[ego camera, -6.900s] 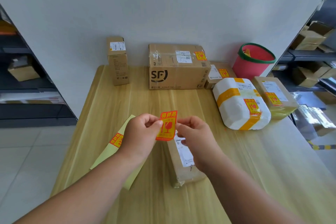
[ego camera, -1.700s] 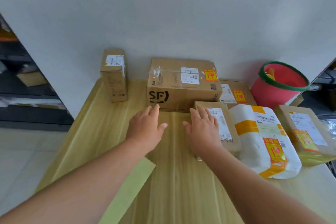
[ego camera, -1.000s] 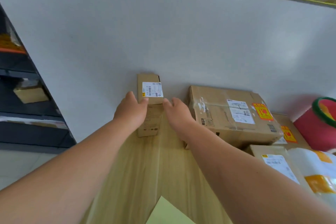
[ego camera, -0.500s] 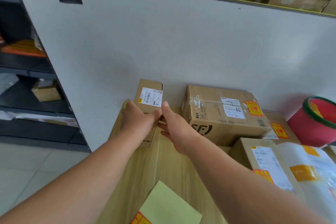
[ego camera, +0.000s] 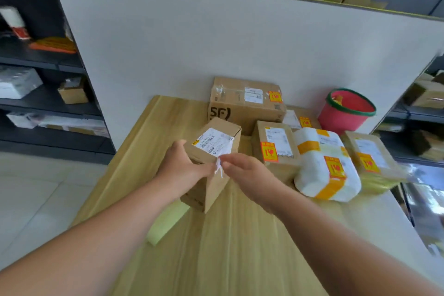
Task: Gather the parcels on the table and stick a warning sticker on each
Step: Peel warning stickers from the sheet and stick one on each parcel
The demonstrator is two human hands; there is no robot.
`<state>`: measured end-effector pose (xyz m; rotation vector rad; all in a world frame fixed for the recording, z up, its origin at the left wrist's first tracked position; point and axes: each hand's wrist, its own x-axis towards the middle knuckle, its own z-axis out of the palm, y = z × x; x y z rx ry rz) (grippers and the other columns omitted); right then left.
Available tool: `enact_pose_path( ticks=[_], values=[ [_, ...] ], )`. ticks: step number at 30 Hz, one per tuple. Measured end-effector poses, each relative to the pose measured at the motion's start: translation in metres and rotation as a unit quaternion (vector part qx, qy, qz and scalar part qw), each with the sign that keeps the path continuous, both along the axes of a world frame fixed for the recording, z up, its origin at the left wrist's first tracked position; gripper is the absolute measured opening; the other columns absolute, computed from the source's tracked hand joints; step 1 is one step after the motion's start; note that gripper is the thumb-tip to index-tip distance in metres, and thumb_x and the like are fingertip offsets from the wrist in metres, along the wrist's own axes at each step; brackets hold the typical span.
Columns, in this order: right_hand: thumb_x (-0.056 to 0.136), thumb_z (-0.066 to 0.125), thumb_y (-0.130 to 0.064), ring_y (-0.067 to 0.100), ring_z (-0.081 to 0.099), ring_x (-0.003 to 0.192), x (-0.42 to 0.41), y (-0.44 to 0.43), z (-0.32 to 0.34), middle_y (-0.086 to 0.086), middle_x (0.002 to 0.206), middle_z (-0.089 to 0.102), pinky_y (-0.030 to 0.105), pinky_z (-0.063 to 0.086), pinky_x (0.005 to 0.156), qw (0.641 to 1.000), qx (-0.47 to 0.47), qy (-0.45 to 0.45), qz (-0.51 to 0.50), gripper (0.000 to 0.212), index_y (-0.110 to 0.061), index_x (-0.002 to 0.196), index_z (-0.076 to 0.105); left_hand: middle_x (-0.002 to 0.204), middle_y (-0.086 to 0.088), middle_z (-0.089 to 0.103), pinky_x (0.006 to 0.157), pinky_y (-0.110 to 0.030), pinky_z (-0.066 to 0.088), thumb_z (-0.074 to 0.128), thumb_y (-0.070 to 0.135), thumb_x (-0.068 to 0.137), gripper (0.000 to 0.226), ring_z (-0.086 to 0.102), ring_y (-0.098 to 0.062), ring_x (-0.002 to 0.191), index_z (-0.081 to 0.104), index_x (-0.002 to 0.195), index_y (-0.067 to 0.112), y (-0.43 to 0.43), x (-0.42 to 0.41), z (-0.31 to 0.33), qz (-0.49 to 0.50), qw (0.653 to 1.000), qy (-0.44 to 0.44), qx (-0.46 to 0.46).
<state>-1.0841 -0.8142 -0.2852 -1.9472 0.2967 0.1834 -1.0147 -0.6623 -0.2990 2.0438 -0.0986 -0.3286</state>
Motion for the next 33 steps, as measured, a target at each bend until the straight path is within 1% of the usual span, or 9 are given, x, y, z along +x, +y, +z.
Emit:
enact_pose_path(
  ticks=[4,7,9,14,20,23,27,30,33],
  values=[
    [0.086,0.066,-0.029,0.014,0.045,0.126,-0.063,-0.036,-0.010,-0.006,0.143,0.038,0.027,0.041,0.097,0.950,-0.296,-0.076,-0.072,0.060,-0.024,0.139,0.040,0.109,0.007,0.057,0.083,-0.029,0.052,0.086,0.027,0.055,0.076,0.059,-0.007,0.097,0.041,0.116,0.027,-0.019,-0.056,-0.004,-0.091,0.995,0.031,-0.036],
    [0.081,0.073,-0.031,0.020,0.029,0.140,-0.094,-0.055,-0.020,-0.002,0.157,0.017,0.034,0.035,0.107,0.941,-0.318,-0.074,-0.087,0.089,-0.026,0.150,0.019,0.111,0.006,0.044,0.082,-0.023,0.049,0.079,0.020,0.055,0.081,0.053,-0.008,0.099,0.039,0.125,0.029,-0.028,-0.079,-0.007,-0.147,0.989,0.031,-0.002],
    [0.079,0.074,-0.035,0.019,0.030,0.140,-0.110,-0.063,-0.025,-0.002,0.158,0.016,0.034,0.036,0.106,0.947,-0.304,-0.043,-0.091,0.098,-0.030,0.152,0.010,0.119,0.003,0.036,0.092,-0.029,0.048,0.073,0.023,0.049,0.094,0.049,-0.014,0.110,0.035,0.135,0.032,-0.032,-0.088,-0.010,-0.177,0.983,0.030,0.032],
    [0.084,0.068,-0.039,0.017,0.047,0.126,-0.133,-0.061,-0.038,-0.002,0.143,0.044,0.027,0.040,0.093,0.954,-0.284,0.023,-0.094,0.093,-0.026,0.153,0.008,0.136,0.001,0.029,0.098,-0.026,0.040,0.070,0.010,0.060,0.101,0.039,-0.014,0.121,0.023,0.148,0.030,-0.033,-0.090,-0.015,-0.227,0.970,0.039,0.078],
    [0.089,0.059,-0.044,0.022,0.050,0.124,-0.135,-0.045,-0.056,0.001,0.141,0.046,0.034,0.044,0.092,0.946,-0.303,0.087,-0.076,0.088,-0.026,0.153,0.001,0.157,0.006,0.015,0.111,-0.031,0.031,0.064,0.004,0.072,0.103,0.023,-0.013,0.140,0.006,0.153,0.026,-0.022,-0.087,-0.038,-0.254,0.959,0.054,0.116],
    [0.087,0.059,-0.049,0.023,0.037,0.135,-0.132,-0.041,-0.055,0.001,0.153,0.029,0.038,0.038,0.105,0.939,-0.324,0.084,-0.075,0.090,-0.025,0.153,0.001,0.160,0.009,0.001,0.117,-0.034,0.022,0.065,0.007,0.072,0.106,0.008,-0.010,0.146,-0.001,0.152,0.027,-0.015,-0.083,-0.044,-0.271,0.954,0.052,0.116],
    [0.088,0.042,-0.065,0.020,0.001,0.148,-0.119,-0.019,-0.040,0.000,0.161,0.002,0.042,0.007,0.120,0.903,-0.425,0.019,-0.057,0.085,-0.024,0.152,0.007,0.159,0.009,0.000,0.113,-0.026,0.017,0.069,0.014,0.075,0.107,0.007,-0.010,0.146,-0.003,0.152,0.028,0.003,-0.069,-0.045,-0.243,0.964,0.050,0.098],
    [0.093,0.037,-0.061,0.017,-0.005,0.148,-0.094,0.015,-0.028,-0.002,0.162,0.001,0.039,-0.001,0.120,0.901,-0.431,-0.034,-0.029,0.075,-0.023,0.153,0.011,0.159,0.005,0.007,0.108,-0.028,0.024,0.068,0.022,0.079,0.099,0.015,-0.015,0.144,0.001,0.153,0.026,0.032,-0.047,-0.045,-0.176,0.977,0.044,0.109],
    [0.095,0.036,-0.055,0.016,-0.005,0.148,-0.061,0.055,-0.026,-0.002,0.162,0.003,0.035,-0.005,0.118,0.904,-0.421,-0.070,0.014,0.070,-0.022,0.153,0.012,0.148,-0.003,0.031,0.100,-0.033,0.034,0.064,0.026,0.083,0.080,0.035,-0.021,0.132,0.019,0.148,0.018,0.064,-0.022,-0.046,-0.112,0.978,0.007,0.178]
  ],
)
